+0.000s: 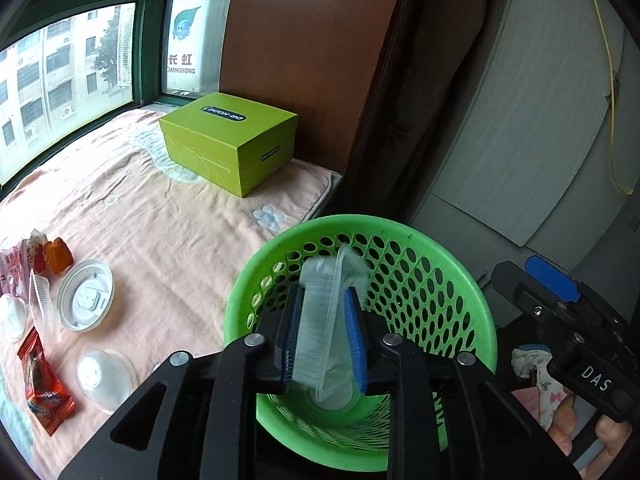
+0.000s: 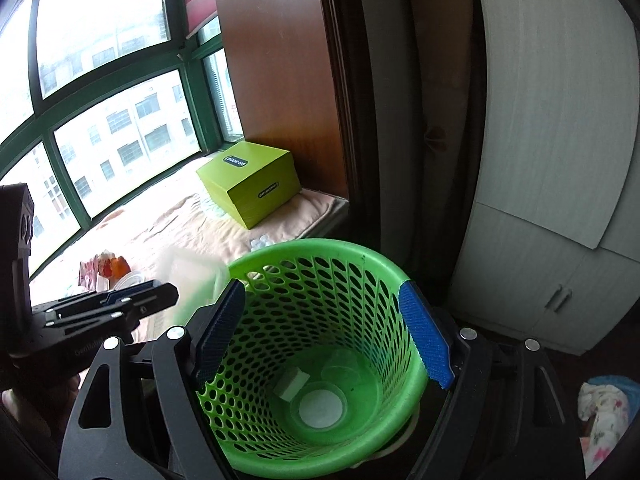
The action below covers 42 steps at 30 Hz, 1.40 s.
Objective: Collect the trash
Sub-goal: 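Grasp the orange snack wrapper with the left tool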
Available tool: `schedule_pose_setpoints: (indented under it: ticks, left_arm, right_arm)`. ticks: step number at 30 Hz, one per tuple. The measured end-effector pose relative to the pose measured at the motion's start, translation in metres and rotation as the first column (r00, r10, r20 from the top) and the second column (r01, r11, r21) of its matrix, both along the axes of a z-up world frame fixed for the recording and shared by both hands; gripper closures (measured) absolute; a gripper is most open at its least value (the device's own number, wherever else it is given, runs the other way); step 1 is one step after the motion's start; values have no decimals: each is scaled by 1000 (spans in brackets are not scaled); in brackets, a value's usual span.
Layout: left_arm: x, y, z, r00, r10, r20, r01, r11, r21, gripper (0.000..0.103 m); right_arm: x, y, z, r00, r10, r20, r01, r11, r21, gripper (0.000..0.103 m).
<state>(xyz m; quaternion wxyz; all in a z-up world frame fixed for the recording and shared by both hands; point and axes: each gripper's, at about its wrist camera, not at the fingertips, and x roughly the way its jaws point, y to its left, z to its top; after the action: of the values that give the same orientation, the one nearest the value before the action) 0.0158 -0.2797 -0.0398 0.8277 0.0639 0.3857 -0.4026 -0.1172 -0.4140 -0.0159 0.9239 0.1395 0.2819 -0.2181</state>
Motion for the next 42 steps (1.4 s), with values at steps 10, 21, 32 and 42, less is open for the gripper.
schedule_pose_setpoints:
  ticks: [10,21,32,42]
  left_arm:
    - [8,20,2,998,70,8,-70,998,-3,52]
    - [52,106,-1,939,343,26,-344,938,37,51]
    - [89,200,-30,827,560,47,-561,819,121,48]
    - [108,226,-67,784,621,0,-610,771,182,38]
  right_arm:
    - [6,7,0,1000,27,-1,-27,1000,1,24]
    - [34,38,0,989,150,-7,-150,989,3,23]
    - [74,85,0,954,298,-20,-298,955,-10,23]
    - [105,123,-10,918,392,-52,-393,919,-10,23]
